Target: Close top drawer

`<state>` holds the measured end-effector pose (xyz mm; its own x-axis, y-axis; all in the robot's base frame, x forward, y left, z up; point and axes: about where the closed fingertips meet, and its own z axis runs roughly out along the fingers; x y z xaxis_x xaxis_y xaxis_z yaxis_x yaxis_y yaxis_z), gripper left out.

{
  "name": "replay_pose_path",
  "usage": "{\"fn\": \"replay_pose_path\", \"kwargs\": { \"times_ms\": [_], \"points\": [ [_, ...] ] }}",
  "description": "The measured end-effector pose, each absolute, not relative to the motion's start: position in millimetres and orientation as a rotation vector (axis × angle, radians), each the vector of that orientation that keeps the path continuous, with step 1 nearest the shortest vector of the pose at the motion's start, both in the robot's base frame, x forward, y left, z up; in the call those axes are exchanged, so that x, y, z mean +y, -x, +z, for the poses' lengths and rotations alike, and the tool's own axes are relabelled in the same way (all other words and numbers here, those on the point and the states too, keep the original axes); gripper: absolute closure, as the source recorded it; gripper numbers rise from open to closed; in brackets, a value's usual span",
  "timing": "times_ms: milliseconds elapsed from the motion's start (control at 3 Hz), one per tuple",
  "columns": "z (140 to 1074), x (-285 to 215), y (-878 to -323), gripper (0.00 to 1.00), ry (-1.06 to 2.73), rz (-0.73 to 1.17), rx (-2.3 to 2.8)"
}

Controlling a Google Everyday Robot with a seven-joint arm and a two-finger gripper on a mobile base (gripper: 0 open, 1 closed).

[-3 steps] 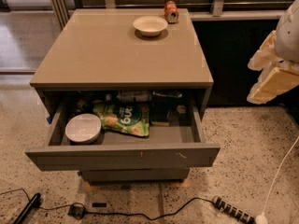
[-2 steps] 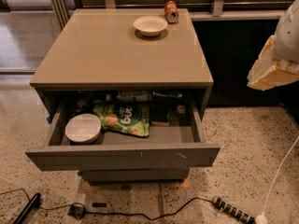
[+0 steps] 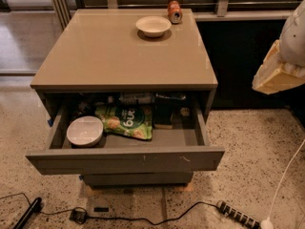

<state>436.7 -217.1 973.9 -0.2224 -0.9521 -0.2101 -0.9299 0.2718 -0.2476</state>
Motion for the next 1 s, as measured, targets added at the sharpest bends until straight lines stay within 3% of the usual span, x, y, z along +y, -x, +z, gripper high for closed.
{"fn": "replay_pose_path", "kwargs": {
  "times_ms": [1000],
  "points": [
    [910.4,-222.4,-393.1,1.00,1.688,-0.009,2.215]
  ]
}}
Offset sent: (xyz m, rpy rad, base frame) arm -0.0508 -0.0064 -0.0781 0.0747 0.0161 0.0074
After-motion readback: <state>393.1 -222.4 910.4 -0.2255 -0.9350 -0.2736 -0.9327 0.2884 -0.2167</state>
